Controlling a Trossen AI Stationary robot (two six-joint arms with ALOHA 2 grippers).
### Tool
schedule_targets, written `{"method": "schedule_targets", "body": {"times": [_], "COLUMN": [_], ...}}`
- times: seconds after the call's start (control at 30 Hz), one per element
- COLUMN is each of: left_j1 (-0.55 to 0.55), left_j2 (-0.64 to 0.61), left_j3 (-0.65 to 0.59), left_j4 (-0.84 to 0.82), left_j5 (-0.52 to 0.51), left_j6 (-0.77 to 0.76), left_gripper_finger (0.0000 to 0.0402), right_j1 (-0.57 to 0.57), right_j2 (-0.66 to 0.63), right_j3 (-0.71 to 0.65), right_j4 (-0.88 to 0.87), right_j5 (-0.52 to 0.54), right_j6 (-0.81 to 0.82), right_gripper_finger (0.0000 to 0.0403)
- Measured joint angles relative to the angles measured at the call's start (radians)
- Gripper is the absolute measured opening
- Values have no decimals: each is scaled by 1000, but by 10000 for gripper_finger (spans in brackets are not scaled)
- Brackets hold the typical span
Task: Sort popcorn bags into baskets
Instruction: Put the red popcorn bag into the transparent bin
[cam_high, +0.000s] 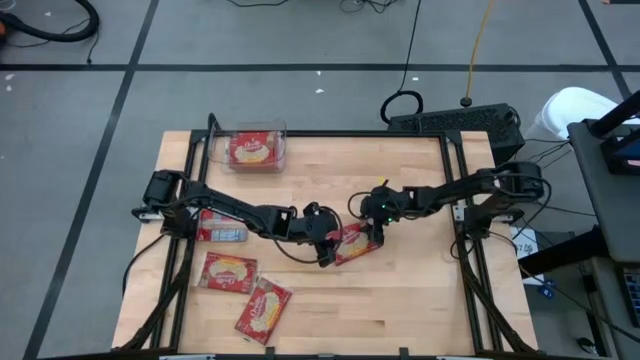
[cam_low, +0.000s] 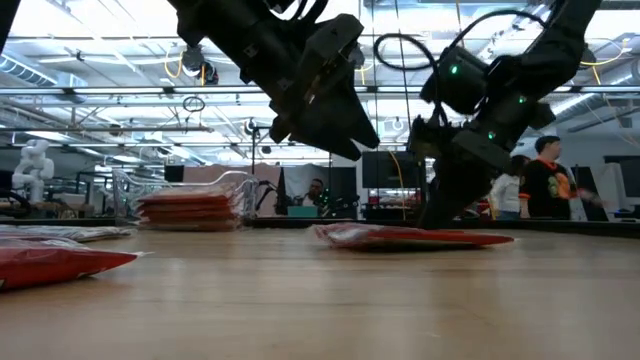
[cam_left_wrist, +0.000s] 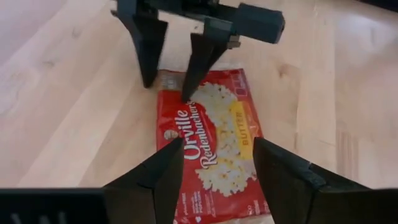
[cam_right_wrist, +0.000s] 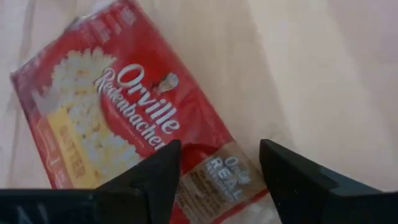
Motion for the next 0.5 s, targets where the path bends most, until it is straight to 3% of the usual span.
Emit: {"method": "schedule_targets", "body": {"times": [0.17,0.4,0.5], "left_j1": [2,2,6], "left_j2": [0,0,0], "left_j3": [0,-5,-20], "left_j4": [-1,0,-6], "left_j5": [-1,-7,-13], "left_j6": [8,25,38], "left_gripper_finger": [185,172,166], "right_j1": [24,73,109], "right_j2": [87,133,119], "right_j3": [4,3,2], "right_j4": [47,150,171], "right_j5": [6,31,83], "right_j6": [-14,11,19], "right_gripper_finger": [170,24,14]}}
